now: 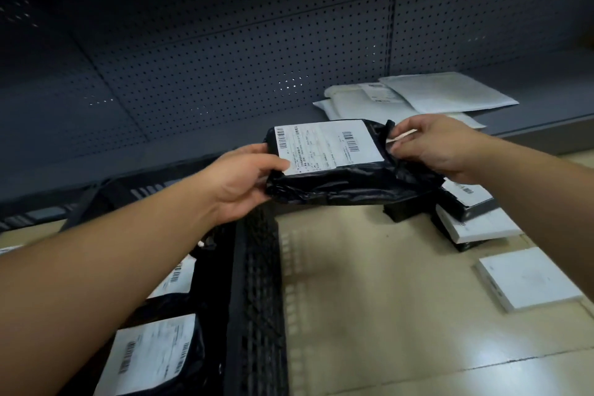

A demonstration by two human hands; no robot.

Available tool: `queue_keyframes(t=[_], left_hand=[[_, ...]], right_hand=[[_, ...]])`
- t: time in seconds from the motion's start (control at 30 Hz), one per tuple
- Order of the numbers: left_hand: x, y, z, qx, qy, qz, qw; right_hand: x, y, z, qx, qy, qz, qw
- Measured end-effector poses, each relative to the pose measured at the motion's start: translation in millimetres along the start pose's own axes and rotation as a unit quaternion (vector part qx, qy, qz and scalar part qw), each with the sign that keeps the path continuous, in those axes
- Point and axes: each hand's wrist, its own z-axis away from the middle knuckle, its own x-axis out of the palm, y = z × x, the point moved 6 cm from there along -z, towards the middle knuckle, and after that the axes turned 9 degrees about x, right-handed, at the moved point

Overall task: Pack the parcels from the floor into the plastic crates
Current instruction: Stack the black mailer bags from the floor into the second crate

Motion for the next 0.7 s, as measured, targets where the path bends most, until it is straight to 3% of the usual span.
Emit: queue_keyframes(t=[0.1, 0.3, 0.47, 0.7], left_hand=[[-27.8, 11.0, 8.8, 0.024, 0.004, 0.001, 1.000], [-89.1, 15.5, 28.9, 0.022, 0.037, 0.005, 0.999], [-124.0, 14.7, 47.8, 0.023, 0.058, -0.022, 0.998], [-187.3, 15.5, 66.0, -0.010, 0.152, -0.103, 0.983]], right_hand=[[32.8, -25.1, 6.9, -0.044, 0.023, 0.054, 0.997], [87.2, -57.9, 33.0, -0.079, -0.010, 0.071, 0.994], [127.5, -78.8, 59.0, -0.031, -0.104, -0.041, 0.993], [192.0, -100.4, 92.9, 0.001, -0.220, -0.068, 0.973]])
